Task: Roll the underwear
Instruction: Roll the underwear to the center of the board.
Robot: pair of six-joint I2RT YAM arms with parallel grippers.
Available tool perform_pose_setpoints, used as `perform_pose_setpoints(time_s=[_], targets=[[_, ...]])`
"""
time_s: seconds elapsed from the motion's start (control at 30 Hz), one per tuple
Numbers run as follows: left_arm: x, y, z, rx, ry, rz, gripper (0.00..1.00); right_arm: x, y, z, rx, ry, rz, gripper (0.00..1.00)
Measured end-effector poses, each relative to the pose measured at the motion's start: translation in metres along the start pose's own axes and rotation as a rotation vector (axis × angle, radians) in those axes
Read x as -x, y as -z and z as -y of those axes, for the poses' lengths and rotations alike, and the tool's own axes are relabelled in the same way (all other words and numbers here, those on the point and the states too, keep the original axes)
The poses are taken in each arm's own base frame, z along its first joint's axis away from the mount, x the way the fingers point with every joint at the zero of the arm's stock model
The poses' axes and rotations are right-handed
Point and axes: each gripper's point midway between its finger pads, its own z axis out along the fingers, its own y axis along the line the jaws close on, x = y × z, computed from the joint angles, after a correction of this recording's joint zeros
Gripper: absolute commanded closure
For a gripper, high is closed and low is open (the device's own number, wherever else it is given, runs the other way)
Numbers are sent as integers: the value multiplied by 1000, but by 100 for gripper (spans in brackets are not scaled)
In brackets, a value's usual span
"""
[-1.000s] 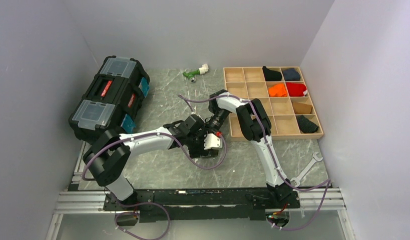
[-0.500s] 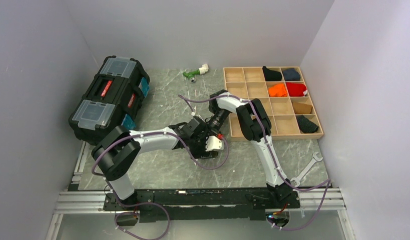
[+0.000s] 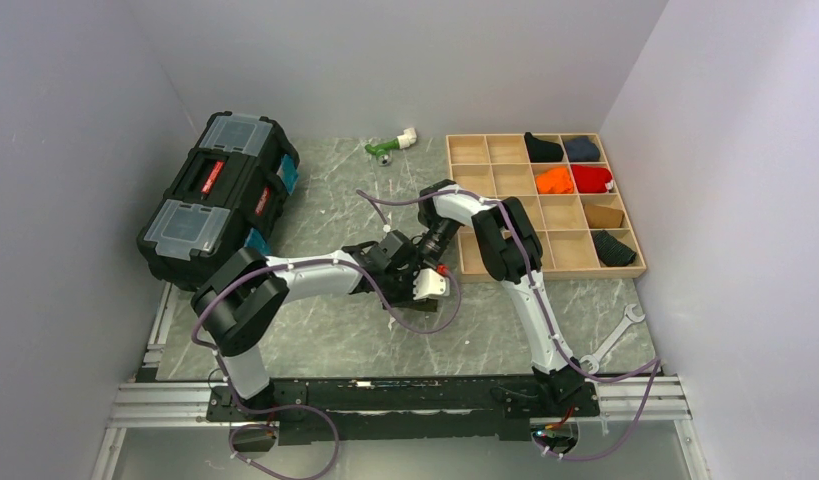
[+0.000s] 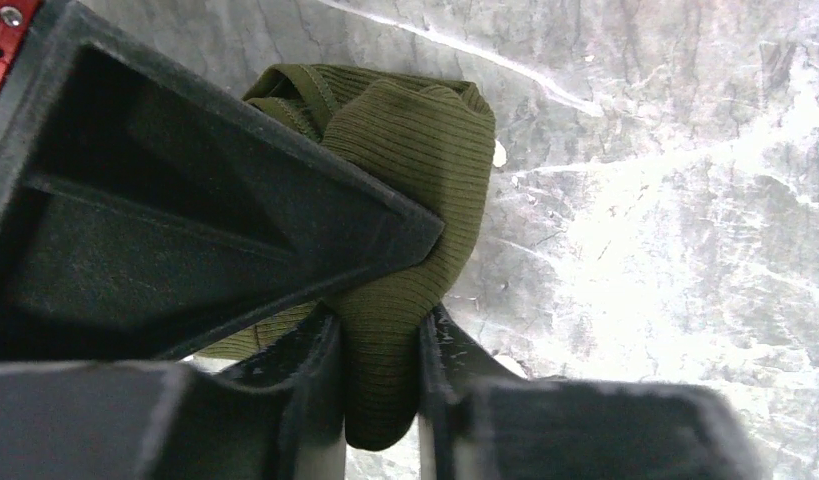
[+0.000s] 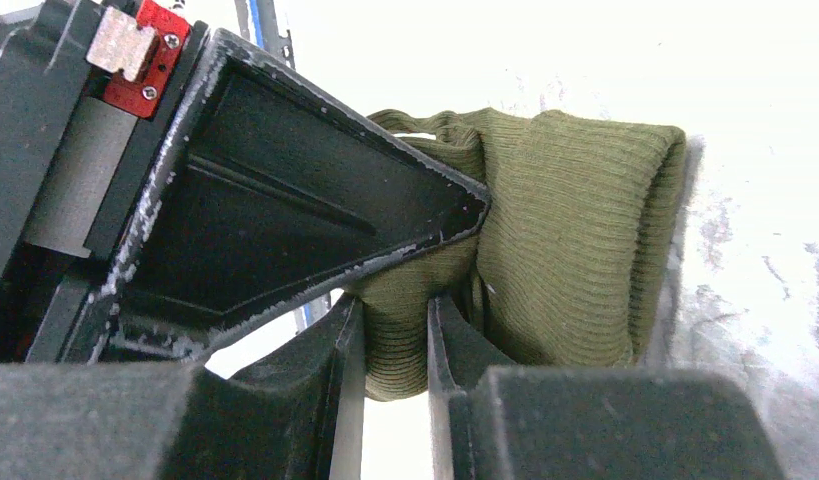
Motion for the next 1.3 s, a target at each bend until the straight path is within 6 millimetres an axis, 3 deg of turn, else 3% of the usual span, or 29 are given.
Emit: perform_pose_setpoints(time_s=[0.07,0.2,0.4,0.67,0.97,1.3], targets=[[0,0,0,-4,2,-2,100,0,0,0,-1,-3,-2,86],[0,-1,0,-14,7,-7,100,0,1,0,-7,-12,0,69],[2,-3,-1,-28,6,-3,100,-1,9,1,-56,16,-6,60],[9,-8,-4,-38,-1,15,100,-2,30,5,-125,43,4,57],[14,-11,-5,-64,-1,18,100,-3,68,6,-204,82,76,56],[17,-13,-10,-199,115,28,100,-13,117,-21,-332,126,217,59]])
